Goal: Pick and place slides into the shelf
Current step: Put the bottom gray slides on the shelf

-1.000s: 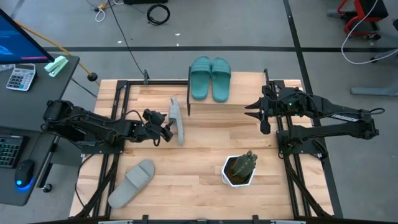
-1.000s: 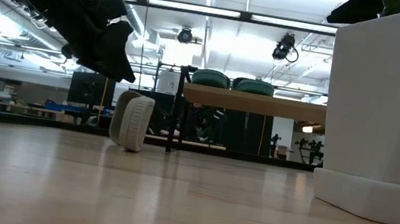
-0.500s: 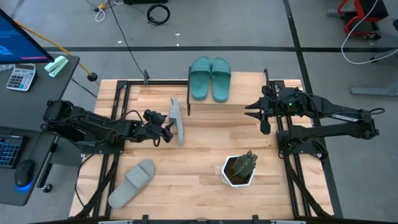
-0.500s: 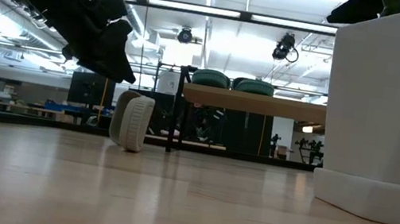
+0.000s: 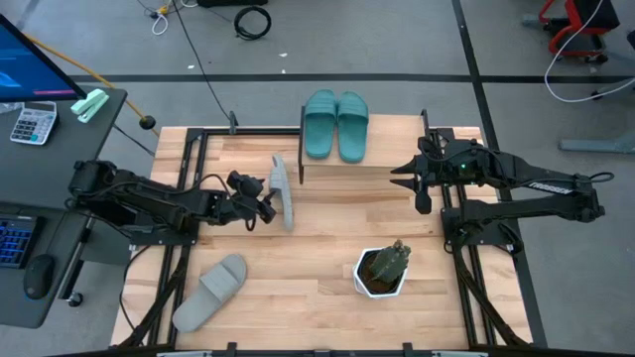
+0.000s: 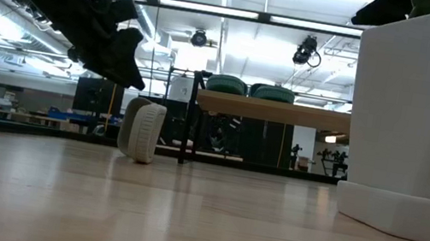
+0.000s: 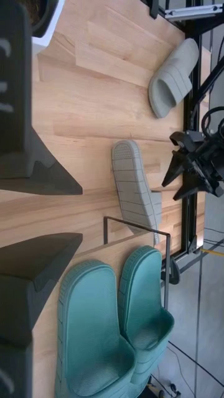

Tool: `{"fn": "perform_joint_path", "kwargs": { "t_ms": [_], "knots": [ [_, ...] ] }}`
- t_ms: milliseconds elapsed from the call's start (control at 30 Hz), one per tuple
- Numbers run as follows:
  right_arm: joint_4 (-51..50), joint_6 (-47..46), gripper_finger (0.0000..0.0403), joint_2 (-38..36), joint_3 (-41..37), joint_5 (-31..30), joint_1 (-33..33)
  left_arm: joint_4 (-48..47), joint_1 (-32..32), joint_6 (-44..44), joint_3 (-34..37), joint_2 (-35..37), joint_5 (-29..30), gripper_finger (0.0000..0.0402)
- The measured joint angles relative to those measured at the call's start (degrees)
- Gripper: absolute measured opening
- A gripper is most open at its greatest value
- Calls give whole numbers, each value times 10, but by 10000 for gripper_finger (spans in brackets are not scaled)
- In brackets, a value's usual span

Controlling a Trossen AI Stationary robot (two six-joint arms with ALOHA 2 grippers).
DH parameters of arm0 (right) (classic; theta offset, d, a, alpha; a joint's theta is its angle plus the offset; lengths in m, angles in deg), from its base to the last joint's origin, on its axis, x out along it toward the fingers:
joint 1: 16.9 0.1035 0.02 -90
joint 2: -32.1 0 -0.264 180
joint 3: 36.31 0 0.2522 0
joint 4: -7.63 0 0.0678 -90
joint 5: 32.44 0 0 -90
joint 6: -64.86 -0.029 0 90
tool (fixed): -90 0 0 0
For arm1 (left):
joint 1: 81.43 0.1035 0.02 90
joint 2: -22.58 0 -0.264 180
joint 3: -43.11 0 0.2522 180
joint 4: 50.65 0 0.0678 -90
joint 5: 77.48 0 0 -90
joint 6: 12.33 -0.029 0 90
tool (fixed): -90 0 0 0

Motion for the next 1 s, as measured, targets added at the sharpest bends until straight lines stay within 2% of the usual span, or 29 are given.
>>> {"fn": "perform_joint_path", "kwargs": {
  "t_ms": [133, 300, 400, 467, 600, 800, 900, 1000],
  "knots": [
    [0, 0, 114, 0, 0, 0, 0, 0, 1, -16, 0, -11, -3, 251],
    [0, 0, 114, 0, 0, 0, 0, -1, -22, -8, 1, -21, -68, 261],
    [0, 0, 114, 0, 0, 0, 0, -3, -48, 26, 0, -17, -90, 260],
    [0, -2, 114, 0, 0, 0, 0, -38, -60, 71, -10, -8, -110, 255],
    [0, -6, 114, 0, 0, 0, 0, -155, -80, 133, -58, -2, -213, 239],
    [-9, -6, 114, 2, 0, 0, 0, -295, -128, 139, -132, -2, -418, 227],
    [-22, -11, 114, 5, 0, 4, 0, -343, -155, 117, -165, -2, -489, 227],
    [-26, -13, 114, 7, 0, 4, 0, -398, -175, 74, -190, -2, -528, 227]
  ]
}}
